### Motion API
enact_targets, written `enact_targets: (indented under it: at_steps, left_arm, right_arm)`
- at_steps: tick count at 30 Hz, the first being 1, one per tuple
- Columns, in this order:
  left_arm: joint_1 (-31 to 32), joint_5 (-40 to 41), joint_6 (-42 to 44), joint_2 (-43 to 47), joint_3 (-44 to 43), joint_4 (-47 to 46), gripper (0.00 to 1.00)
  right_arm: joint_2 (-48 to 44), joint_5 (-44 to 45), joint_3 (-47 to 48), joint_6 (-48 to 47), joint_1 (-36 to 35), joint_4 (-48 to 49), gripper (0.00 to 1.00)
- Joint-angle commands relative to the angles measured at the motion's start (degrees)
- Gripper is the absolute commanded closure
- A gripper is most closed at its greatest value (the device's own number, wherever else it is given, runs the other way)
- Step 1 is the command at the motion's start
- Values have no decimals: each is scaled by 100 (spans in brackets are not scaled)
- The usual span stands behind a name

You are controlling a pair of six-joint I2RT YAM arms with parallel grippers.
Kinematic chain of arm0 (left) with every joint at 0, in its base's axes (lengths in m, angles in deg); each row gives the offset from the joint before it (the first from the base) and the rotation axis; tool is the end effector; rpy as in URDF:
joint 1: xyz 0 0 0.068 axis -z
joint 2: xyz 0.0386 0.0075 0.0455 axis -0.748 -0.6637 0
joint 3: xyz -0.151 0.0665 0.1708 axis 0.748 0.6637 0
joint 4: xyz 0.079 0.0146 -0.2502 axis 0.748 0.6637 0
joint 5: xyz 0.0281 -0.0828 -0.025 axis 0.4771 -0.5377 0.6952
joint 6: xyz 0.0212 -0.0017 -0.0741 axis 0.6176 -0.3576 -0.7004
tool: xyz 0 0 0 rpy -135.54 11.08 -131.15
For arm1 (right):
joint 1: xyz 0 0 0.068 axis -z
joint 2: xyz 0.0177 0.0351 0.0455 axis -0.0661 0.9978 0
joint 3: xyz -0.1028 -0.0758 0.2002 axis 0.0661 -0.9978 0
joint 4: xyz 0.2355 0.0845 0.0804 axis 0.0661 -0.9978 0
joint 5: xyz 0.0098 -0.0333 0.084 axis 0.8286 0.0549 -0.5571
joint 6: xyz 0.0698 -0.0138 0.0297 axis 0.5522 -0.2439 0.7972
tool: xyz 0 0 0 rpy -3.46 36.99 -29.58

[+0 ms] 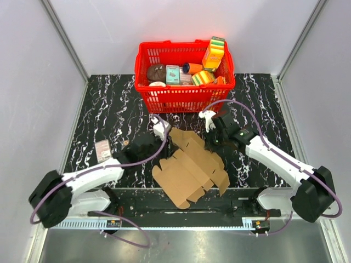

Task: Fold the paper box

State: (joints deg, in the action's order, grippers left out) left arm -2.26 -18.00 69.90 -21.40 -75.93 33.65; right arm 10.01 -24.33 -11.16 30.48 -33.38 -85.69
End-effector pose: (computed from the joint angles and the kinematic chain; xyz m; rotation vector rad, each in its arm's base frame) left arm 0.2014 -0.2181 0.1569 0.5747 2.0180 -0.7823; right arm 0.2257 0.1825 0.2099 -0.7908 2.3767 0.4745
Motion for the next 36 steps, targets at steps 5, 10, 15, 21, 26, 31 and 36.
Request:
enact_targets:
  at_steps: [5, 10, 15, 21, 26, 31, 36]
  left_arm:
    - [-167, 1528, 332, 2000, 163, 454, 49]
    - [-825, 1504, 148, 2054, 102, 595, 41]
    - [-1301, 1275, -124, 1808, 198, 438, 39]
    - [-1820, 1047, -274, 1422, 154, 192, 38]
    - [-2013, 679, -125, 921, -38, 33, 31]
    - [-2005, -279, 16, 464, -101, -397, 25]
    - [-2005, -1431, 60, 138, 30, -871, 27]
  right_arm:
    - [-268, 184, 235, -631, -54, -54, 100]
    - [-681, -317, 129, -1378, -106, -54, 97]
    - [-989, -440, 112, -1634, -115, -45, 97]
    - [-823, -958, 234, -2029, -115, -423, 99]
    - [-813, -1240, 244, -2153, -159, -503, 100]
    - [-875, -1337, 208, -2153, -168, -380, 100]
    - [-822, -1241, 226, -2153, -177, -327, 100]
